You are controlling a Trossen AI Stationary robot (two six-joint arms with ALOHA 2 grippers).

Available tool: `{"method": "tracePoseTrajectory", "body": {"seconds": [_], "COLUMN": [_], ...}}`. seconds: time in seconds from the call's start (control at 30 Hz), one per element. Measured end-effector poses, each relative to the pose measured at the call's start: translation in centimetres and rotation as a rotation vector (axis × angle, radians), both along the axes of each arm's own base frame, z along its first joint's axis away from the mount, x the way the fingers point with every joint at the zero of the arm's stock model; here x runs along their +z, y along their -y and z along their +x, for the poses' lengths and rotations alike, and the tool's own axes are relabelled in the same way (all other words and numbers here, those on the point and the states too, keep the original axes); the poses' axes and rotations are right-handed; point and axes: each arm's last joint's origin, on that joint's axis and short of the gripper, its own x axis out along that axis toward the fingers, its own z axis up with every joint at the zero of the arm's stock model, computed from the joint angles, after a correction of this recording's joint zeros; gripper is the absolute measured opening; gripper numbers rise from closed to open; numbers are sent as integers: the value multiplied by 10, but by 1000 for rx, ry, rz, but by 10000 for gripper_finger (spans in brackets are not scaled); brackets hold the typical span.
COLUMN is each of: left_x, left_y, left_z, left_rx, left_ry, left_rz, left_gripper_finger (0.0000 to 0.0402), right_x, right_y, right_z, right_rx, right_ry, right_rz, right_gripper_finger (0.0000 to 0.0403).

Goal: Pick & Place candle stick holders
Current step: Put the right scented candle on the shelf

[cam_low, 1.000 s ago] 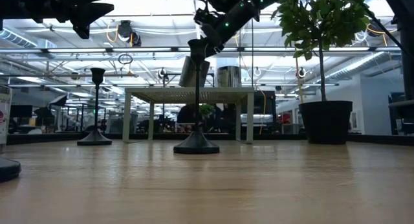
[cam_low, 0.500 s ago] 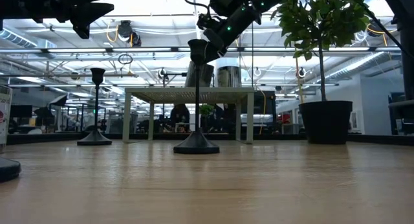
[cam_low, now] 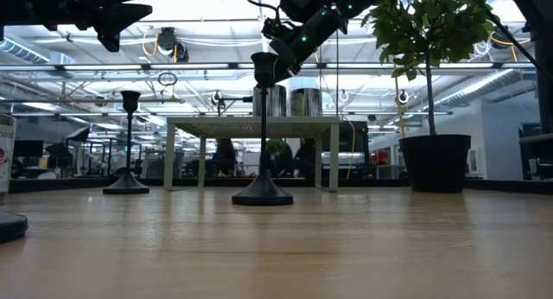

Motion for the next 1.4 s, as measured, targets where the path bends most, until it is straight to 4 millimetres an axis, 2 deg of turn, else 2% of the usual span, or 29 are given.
{"method": "tracePoseTrajectory", "body": {"seconds": [0.17,0.4,0.57,0.7,0.87,1.07,1.27,1.4], "left_x": [0,-2,-3,-3,-3,-3,-3,-3], "left_y": [0,0,0,0,0,0,0,0], "left_z": [0,0,0,0,0,0,0,0], "left_rx": [0,0,-1,-1,-1,-3,-3,-3], "left_ry": [0,-21,-31,-30,-30,-28,-28,-28], "left_rz": [0,1,-6,-6,-9,-16,-17,-17], "left_gripper_finger": [161,161,161,161,161,161,161,161], "right_x": [2,19,33,35,22,-6,-41,-54], "right_y": [-2,-14,-34,-54,-67,-68,-59,-55], "right_z": [3,-1,-2,0,-2,1,1,-1], "right_rx": [5,-32,-2,32,-26,-190,-241,-248], "right_ry": [27,40,73,60,-67,-135,-83,-62], "right_rz": [-15,-91,-109,-77,-4,-67,-101,-111], "right_gripper_finger": [93,114,112,96,59,6,11,3]}}
